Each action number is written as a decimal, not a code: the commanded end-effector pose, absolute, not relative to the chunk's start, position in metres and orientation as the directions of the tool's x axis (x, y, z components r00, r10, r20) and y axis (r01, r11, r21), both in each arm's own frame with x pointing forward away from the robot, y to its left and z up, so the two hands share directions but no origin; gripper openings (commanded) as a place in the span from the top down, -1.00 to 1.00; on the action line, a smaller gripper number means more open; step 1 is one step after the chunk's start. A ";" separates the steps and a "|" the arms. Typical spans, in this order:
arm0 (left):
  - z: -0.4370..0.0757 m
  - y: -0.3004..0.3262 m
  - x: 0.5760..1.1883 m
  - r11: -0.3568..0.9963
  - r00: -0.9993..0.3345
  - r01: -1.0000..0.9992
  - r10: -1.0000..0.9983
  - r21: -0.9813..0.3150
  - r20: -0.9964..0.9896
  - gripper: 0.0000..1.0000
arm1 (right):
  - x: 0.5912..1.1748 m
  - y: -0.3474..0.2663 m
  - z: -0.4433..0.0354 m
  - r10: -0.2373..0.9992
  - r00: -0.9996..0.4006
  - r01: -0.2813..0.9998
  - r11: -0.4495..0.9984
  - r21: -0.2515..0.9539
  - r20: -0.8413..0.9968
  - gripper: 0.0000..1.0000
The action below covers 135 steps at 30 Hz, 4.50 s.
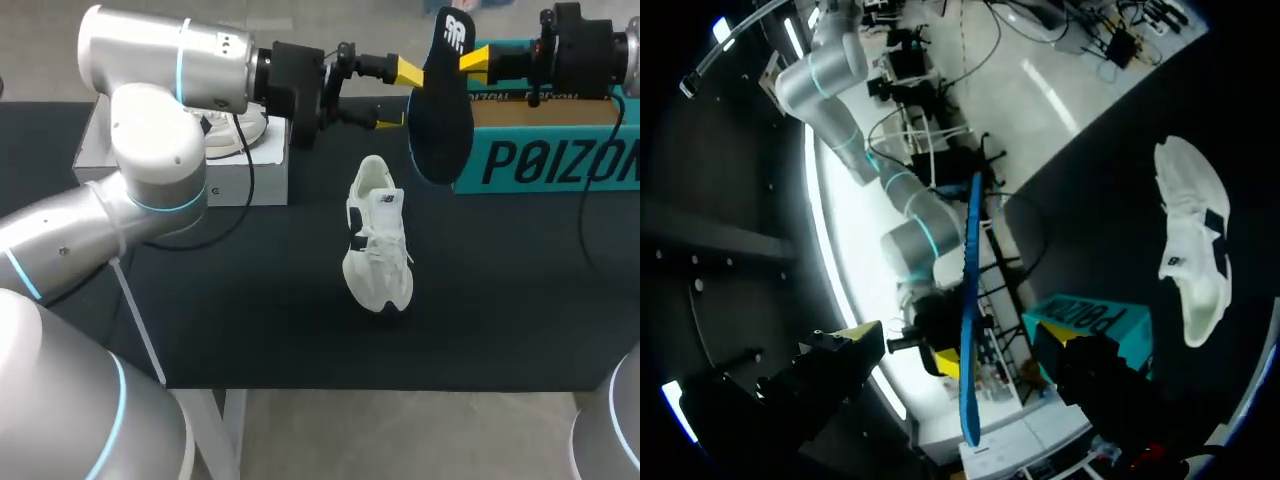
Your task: Take the shoe out of the shoebox, open the shoe tongue, remove and reinsert the insole, then place the shoe into the shoebox
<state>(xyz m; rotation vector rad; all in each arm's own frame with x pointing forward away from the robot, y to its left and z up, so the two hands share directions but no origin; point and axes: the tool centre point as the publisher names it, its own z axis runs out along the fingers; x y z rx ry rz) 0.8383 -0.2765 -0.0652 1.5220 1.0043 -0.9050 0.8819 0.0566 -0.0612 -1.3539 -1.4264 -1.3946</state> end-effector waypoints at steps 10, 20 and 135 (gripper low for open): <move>-0.079 -0.301 0.836 -0.092 0.381 0.923 0.079 0.374 -0.921 0.09 | 0.885 0.075 -0.065 0.210 -0.193 0.977 -0.052 0.208 0.958 1.00; -0.088 -0.303 0.837 -0.088 0.373 0.927 0.107 0.365 -0.922 1.00 | 0.885 0.078 -0.066 0.205 -0.198 0.973 -0.076 0.218 0.959 1.00; -0.044 -0.297 0.883 -0.081 -0.960 0.276 0.017 -0.958 -0.279 1.00 | 0.886 0.046 -0.020 0.736 -0.318 0.947 0.211 0.243 0.598 -1.00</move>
